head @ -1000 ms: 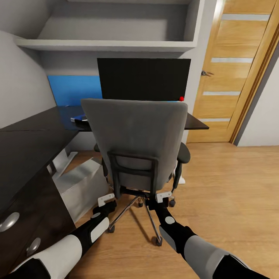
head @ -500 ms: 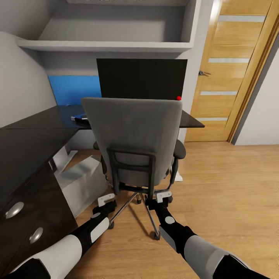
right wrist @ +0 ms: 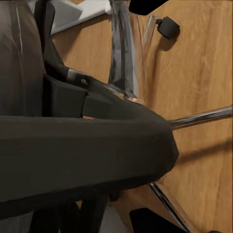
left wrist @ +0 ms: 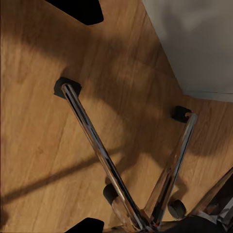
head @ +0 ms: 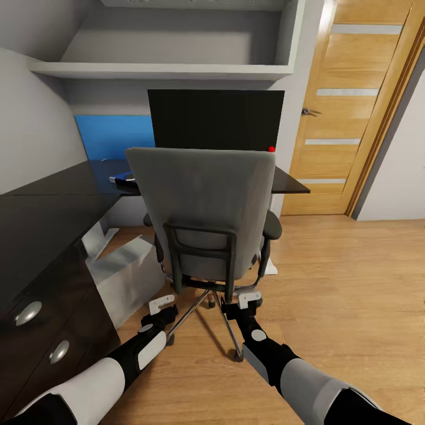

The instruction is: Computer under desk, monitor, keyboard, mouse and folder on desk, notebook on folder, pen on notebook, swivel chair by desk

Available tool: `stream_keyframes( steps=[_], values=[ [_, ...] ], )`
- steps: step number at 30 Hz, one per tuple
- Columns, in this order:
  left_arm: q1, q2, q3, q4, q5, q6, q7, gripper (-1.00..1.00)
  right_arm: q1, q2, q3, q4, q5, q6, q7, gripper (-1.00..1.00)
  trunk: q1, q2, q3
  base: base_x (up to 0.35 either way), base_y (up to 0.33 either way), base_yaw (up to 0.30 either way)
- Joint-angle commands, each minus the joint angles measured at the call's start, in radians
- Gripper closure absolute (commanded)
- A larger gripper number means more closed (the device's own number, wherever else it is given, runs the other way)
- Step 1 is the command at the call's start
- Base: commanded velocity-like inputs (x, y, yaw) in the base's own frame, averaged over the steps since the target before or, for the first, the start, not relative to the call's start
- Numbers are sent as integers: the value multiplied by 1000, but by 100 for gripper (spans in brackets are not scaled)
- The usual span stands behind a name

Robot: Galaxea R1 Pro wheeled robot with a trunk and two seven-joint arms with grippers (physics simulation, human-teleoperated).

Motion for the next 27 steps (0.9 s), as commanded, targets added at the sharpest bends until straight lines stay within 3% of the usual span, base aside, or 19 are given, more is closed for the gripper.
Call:
stream_keyframes(
  steps=[1, 27],
  values=[
    [-1, 1, -9, 0, 11, -6, 5, -100, -1, 0, 9, 1, -6, -3, -6, -100, -1, 0, -1, -256, 0, 0],
    [-2, 1, -9, 0, 11, -6, 6, -100, -1, -1, 9, 4, -7, -3, -5, -100, -1, 0, -1, -326, 0, 0]
  ],
)
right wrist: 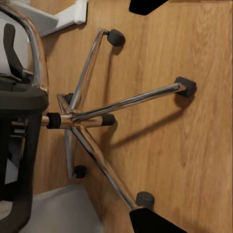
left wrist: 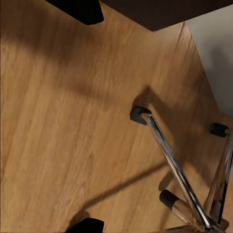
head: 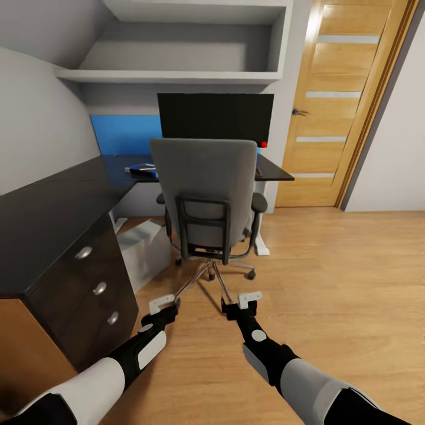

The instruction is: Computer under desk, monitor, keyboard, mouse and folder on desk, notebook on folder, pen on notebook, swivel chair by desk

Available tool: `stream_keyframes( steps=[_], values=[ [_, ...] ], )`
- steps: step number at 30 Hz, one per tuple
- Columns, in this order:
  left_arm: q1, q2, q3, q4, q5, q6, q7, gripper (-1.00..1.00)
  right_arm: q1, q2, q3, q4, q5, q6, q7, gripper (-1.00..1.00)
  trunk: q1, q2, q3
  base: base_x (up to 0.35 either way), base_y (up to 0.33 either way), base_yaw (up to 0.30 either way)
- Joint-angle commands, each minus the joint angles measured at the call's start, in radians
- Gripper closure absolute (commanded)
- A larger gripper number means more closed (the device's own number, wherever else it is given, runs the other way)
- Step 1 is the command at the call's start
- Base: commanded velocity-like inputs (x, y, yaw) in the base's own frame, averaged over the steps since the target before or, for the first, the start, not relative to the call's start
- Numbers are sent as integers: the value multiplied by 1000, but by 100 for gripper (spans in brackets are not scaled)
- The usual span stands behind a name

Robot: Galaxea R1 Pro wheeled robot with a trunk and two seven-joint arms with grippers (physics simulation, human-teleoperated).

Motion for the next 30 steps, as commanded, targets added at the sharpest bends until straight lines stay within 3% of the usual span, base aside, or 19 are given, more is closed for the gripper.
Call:
stream_keyframes(
  steps=[1, 8, 15, 30],
  values=[
    [-1, 1, -9, 0, 11, -6, 5, -100, -1, -1, 9, 1, -6, -3, -6, -100, -1, 0, -1, -336, 0, 0],
    [-1, 1, -9, -1, 11, -6, 6, -100, -1, -1, 8, 1, -6, -4, -6, -100, -1, 0, -1, -331, -38, 0],
    [-1, -1, -10, -1, 9, -6, 6, -100, -1, -1, 8, 1, -6, -5, -6, -100, -1, 0, -1, -231, -221, 0],
    [-1, -1, -10, -1, 10, -6, 8, -100, -1, -1, 7, 1, -6, -4, -8, -100, -2, 0, 7, -54, -275, 0]
  ],
)
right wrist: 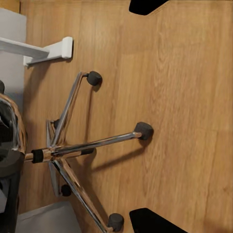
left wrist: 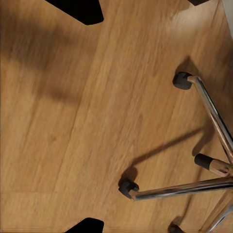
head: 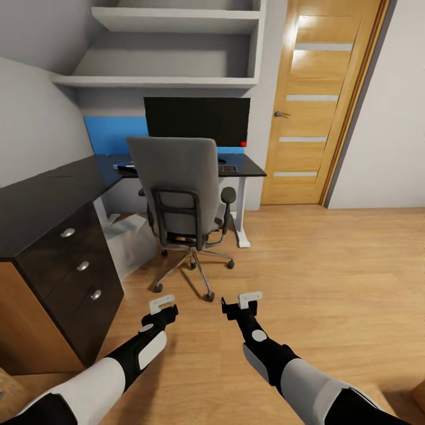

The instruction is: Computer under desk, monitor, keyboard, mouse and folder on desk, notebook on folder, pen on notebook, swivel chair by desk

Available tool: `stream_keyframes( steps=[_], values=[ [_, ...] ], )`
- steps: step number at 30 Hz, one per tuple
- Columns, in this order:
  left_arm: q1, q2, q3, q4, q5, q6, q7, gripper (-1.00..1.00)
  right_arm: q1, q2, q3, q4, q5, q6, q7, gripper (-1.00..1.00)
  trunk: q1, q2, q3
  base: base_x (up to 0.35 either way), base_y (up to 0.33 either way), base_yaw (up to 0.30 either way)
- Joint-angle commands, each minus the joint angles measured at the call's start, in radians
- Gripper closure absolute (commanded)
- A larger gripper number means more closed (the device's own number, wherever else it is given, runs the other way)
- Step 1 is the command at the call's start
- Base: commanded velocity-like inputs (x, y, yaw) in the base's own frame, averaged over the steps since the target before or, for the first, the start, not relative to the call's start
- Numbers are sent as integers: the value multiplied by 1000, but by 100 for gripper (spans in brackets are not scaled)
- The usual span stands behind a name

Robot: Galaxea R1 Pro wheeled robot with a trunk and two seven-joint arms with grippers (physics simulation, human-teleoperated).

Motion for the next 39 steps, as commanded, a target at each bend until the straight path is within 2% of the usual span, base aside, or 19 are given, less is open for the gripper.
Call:
stream_keyframes(
  steps=[1, 39],
  values=[
    [-1, 1, -9, 0, 11, -6, 5, -100, -1, 0, 8, 1, -6, -3, -7, -100, -1, 0, 3, -1, -17, 0],
    [-1, -1, -9, 0, 9, -5, 9, -100, -1, -2, 7, 2, -6, -3, -8, -100, -146, 266, 122, 0, -1, 0]
  ],
)
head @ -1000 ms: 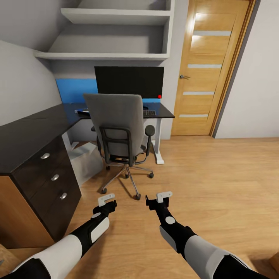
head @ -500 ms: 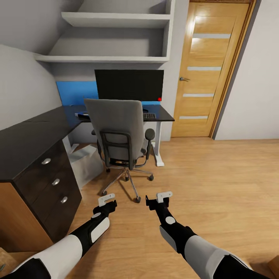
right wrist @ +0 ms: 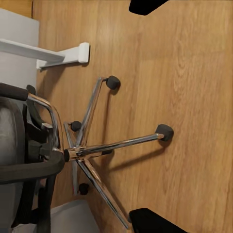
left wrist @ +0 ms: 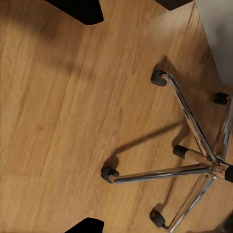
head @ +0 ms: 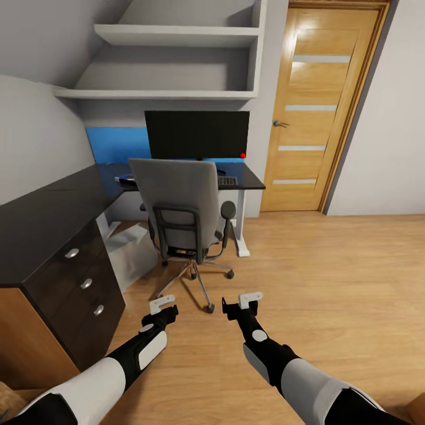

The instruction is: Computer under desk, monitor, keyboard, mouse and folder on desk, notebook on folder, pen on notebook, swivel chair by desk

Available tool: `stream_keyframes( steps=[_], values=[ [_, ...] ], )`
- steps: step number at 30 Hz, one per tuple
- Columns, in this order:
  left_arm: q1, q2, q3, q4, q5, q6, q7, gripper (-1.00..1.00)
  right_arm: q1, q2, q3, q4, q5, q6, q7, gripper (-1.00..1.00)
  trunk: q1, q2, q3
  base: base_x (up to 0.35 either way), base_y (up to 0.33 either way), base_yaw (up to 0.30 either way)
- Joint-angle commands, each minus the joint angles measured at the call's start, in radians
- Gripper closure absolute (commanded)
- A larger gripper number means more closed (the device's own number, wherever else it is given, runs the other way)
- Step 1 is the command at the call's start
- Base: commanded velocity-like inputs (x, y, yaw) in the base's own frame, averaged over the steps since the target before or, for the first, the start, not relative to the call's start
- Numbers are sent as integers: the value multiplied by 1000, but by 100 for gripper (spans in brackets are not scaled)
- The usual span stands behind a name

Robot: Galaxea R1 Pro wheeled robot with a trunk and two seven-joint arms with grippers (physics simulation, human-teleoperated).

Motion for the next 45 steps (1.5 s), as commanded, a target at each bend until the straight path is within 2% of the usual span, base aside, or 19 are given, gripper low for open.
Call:
stream_keyframes(
  steps=[1, 14, 17, 20, 24, 28, 34, 35, 37, 43, 45],
  values=[
    [-1, 1, -8, 0, 11, -6, 5, -100, -1, 0, 9, 0, -7, -3, -6, -100, -4, 7, 2, 0, 0, 0],
    [-1, 1, -8, 0, 12, -7, 6, -100, -1, -3, 8, -1, -8, -9, -8, -100, -54, 98, 43, 0, 0, 0],
    [-1, 1, -9, 0, 14, -7, 7, -100, 1, -9, 8, -1, -10, -36, -8, -100, -65, 119, 52, 0, 0, 0],
    [-2, 0, -11, 5, 16, -7, 7, -100, 3, -15, 8, 1, -13, -93, -9, -100, -77, 140, 62, 0, 0, 0],
    [2, -2, -12, 44, 16, -9, 7, -100, 5, -17, 8, 13, -17, -130, -9, -100, -92, 168, 74, 0, 0, 0],
    [6, -2, -13, 124, 15, -27, 4, -100, 15, -18, 9, 37, -20, -152, -10, -100, -108, 196, 87, 0, 0, 0],
    [18, -2, -13, 217, 15, -134, -2, -100, 73, -18, 8, 54, -21, -166, -17, -100, -131, 238, 106, 0, 0, 0],
    [26, -3, -14, 243, 15, -172, -9, -100, 98, -18, 8, 56, -21, -179, -31, -100, -134, 245, 109, 0, 0, 0],
    [34, -4, -14, 264, 15, -201, -21, -100, 120, -18, 8, 58, -21, -200, -51, -100, -142, 259, 115, 0, 0, 0],
    [67, -7, -14, 292, 15, -244, -51, -100, 190, -18, 10, 62, -11, -290, -127, -100, -165, 301, 134, 0, 0, 0],
    [84, -7, -14, 297, 15, -251, -57, -100, 234, -18, 11, 62, -5, -334, -153, -100, -173, 315, 140, 0, 0, 0]
  ],
)
